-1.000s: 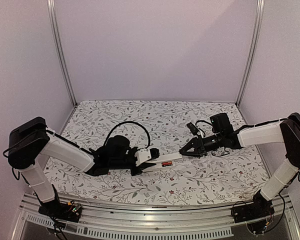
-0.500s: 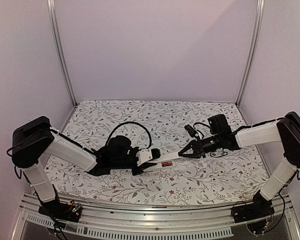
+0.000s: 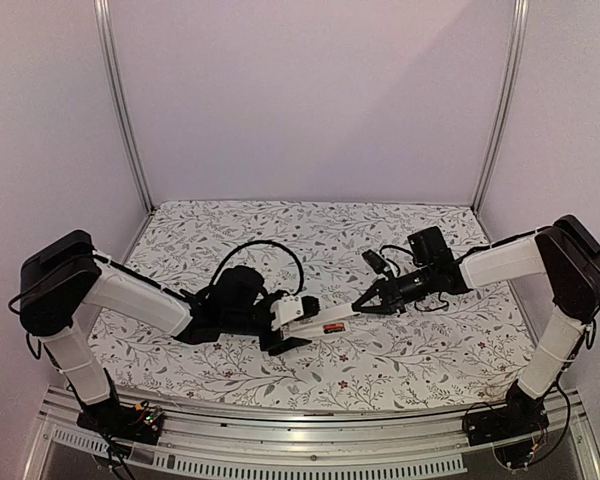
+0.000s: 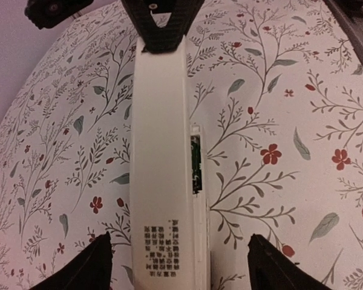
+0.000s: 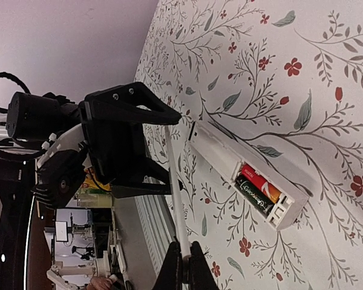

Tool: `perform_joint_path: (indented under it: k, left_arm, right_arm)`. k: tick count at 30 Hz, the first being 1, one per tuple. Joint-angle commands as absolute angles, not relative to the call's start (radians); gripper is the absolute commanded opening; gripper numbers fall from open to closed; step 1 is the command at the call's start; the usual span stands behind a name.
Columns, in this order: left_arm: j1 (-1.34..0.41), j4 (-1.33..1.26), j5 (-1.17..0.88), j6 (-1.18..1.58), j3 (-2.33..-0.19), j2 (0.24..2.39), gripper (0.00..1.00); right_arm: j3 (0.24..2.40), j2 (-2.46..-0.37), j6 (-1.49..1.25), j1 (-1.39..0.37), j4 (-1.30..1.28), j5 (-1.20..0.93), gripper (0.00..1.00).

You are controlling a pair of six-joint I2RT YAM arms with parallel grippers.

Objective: Load the batteries into the remote control
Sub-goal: Pass from the left arm to the right, then adjust the remote control without the battery cover at the center of the board.

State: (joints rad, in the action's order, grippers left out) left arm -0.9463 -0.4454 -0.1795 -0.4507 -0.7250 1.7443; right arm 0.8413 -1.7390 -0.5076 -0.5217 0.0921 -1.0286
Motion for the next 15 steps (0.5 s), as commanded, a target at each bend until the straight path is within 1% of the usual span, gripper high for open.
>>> perform_joint_path:
  k: [1,5,8,13,15]
  left_arm:
    - [-0.903,-0.273,-0.269,-0.426,-0.742,1.675,0.79]
    - [-0.885,-0.213,-0.225,-0.433,-0.702,1.67,0.81]
    - [-0.879,-0.233,-0.223,-0.426,-0.672,1.66,0.82]
    - [-0.877,-0.223,-0.213,-0.413,-0.681,1.654,0.82]
    - [-0.878,-0.199,-0.216,-0.407,-0.695,1.653,0.8]
  right_arm:
    - [0.886,-1.788,-0.448,-0.506,0.044,-1.061,0.0]
    - [0.911,-1.823,-0.426,-0.496,0.023,-1.071,0.0]
    - [0.934,-1.855,-0.406,-0.488,0.002,-1.077,0.0]
    - [0.962,-1.889,-0.373,-0.48,-0.051,-1.085,0.0]
    - [0.964,-1.895,-0.371,-0.476,-0.058,-1.079,0.0]
